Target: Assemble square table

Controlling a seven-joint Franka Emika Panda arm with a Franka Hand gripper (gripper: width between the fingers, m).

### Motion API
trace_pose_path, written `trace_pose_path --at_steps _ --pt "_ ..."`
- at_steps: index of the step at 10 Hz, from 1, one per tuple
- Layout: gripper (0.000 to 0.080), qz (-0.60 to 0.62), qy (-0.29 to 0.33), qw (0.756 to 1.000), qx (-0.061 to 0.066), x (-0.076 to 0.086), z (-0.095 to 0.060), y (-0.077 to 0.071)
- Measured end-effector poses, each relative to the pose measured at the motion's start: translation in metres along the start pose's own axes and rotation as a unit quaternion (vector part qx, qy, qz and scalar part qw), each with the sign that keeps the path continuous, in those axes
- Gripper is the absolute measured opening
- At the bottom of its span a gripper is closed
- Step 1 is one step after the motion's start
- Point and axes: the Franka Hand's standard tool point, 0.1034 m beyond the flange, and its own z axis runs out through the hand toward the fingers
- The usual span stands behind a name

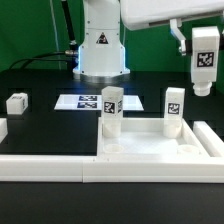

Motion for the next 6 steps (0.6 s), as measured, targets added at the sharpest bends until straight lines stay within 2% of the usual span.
trace_pose_path --at_steps 2,4,6 --pt "0.0292 -0.001 0.006 1.000 0.000 -0.001 0.001 -0.001" --pt "0.0292 -0.016 0.046 0.999 -0.003 -0.022 0.013 0.004" --pt "0.0292 -0.031 0.063 0.998 -0.008 -0.016 0.019 0.010"
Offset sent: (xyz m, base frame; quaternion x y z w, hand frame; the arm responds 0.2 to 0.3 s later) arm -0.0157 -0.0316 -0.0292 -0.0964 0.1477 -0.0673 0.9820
